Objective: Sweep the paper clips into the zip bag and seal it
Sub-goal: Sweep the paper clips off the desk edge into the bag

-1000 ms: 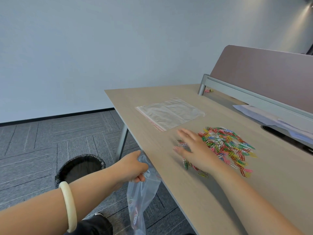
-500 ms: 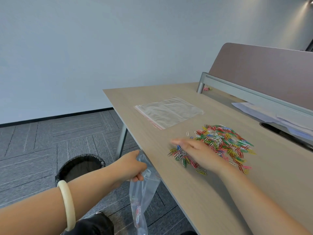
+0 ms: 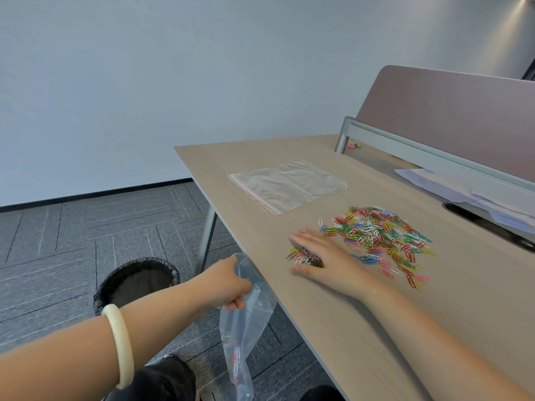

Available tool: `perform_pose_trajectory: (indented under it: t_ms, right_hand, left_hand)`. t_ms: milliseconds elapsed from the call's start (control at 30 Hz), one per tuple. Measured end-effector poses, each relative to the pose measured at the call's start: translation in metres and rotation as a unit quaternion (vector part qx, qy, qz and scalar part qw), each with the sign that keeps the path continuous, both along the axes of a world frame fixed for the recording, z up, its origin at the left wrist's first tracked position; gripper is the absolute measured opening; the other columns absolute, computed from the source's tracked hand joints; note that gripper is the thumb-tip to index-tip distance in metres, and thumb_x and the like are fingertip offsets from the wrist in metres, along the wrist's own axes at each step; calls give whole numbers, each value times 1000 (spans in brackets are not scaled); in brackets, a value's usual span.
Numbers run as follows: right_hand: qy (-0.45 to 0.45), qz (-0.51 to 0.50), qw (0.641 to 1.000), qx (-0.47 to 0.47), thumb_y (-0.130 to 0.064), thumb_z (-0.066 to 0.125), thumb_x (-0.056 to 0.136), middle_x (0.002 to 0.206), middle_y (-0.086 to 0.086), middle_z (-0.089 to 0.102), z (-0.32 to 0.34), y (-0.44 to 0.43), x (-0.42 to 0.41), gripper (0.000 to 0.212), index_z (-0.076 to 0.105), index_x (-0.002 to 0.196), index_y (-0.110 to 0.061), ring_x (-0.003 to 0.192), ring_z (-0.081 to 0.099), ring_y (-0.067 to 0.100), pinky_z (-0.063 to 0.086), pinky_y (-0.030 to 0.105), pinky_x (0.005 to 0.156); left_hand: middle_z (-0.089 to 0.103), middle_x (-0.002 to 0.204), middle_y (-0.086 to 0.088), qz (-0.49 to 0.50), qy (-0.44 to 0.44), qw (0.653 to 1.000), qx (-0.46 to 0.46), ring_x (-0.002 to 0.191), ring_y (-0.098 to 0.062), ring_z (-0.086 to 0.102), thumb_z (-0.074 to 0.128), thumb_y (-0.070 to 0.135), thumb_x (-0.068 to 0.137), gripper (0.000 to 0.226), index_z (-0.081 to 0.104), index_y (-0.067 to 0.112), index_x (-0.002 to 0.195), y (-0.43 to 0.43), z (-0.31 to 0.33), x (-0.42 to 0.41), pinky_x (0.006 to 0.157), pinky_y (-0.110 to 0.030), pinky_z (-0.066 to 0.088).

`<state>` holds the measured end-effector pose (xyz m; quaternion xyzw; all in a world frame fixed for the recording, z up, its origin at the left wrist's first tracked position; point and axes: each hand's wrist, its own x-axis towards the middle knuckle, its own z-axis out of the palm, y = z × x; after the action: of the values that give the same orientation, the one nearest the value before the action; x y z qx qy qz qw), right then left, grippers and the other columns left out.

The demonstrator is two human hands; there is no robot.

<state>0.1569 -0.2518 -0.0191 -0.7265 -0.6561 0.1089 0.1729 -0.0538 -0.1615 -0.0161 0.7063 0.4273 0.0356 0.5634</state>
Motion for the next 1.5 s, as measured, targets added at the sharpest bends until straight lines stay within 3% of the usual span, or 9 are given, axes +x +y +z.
perform_pose_trajectory:
  t_ms: [100, 233, 400, 600, 833, 1133, 1333, 1433, 1500]
  right_hand:
    - [44, 19, 997, 56, -37, 64, 83, 139, -8, 48, 0, 9, -13, 52, 49, 132, -26, 134, 30, 2, 18, 10, 103]
    - [124, 29, 989, 80, -20, 67, 82, 120, -10, 62, -1, 19, -30, 46, 56, 125, -28, 115, 52, 3, 37, 21, 101]
    - [215, 10, 973, 82, -17, 73, 76, 116, -23, 60, 9, 13, -29, 58, 51, 121, -45, 109, 53, -12, 40, 9, 95]
    - [107, 4, 994, -25, -51, 74, 67, 143, -24, 31, 13, -5, -14, 90, 25, 142, -39, 132, 27, -7, 23, 20, 109]
    - [206, 19, 978, 4, -25, 71, 79, 133, -15, 54, 0, 18, -30, 67, 39, 137, -34, 119, 47, -12, 34, 18, 106]
    - [305, 51, 951, 19, -3, 65, 81, 107, -5, 70, -2, 30, -45, 48, 58, 111, -39, 105, 63, 3, 48, 29, 98]
    - [204, 16, 979, -1, -34, 77, 72, 134, -26, 45, 24, 9, -15, 64, 47, 127, -44, 121, 39, -15, 27, 13, 102]
    - [131, 49, 984, -113, -46, 77, 67, 147, -28, 17, 21, -9, 5, 89, 25, 139, -48, 136, 13, -12, 15, 18, 111]
    - [133, 51, 984, -106, -45, 76, 68, 150, -24, 14, 12, -10, 3, 88, 26, 140, -45, 137, 8, -11, 12, 21, 114]
  left_hand:
    - [60, 56, -6, -6, 4, 1000, 0, 32, -5, 46, 47, 5, 87, 75, 7, 13, 150, -1, -1, 2, 45, -15, 42]
    - [59, 58, -7, -9, -5, 1000, 2, 30, -4, 44, 46, 5, 86, 66, 18, 12, 146, -2, 0, 6, 40, -14, 39]
    - [59, 56, -7, 3, -10, 1000, 5, 27, -3, 45, 47, 6, 86, 71, 14, 14, 148, 1, -1, 6, 38, -12, 39]
    - [58, 52, -6, 2, -25, 1000, 4, 34, -8, 42, 46, 5, 84, 58, 32, 17, 139, 3, -2, 6, 43, -16, 37]
    - [58, 50, -4, 3, -22, 1000, 4, 38, -10, 42, 46, 5, 84, 58, 30, 16, 140, 4, 2, 6, 48, -20, 36]
    - [58, 53, -4, 13, -18, 1000, 7, 31, -4, 44, 47, 6, 86, 66, 22, 17, 146, 7, 4, 9, 41, -14, 39]
    - [57, 50, -3, 10, -30, 999, 4, 30, -4, 43, 45, 3, 85, 51, 40, 21, 133, 3, 4, 7, 42, -16, 37]
    - [57, 49, -3, 8, -31, 999, 2, 31, -5, 43, 45, 3, 86, 54, 38, 21, 136, 2, 4, 6, 43, -16, 37]
    - [57, 49, -3, 7, -28, 1000, 3, 34, -7, 43, 46, 3, 86, 61, 31, 22, 142, 2, 4, 5, 44, -17, 37]
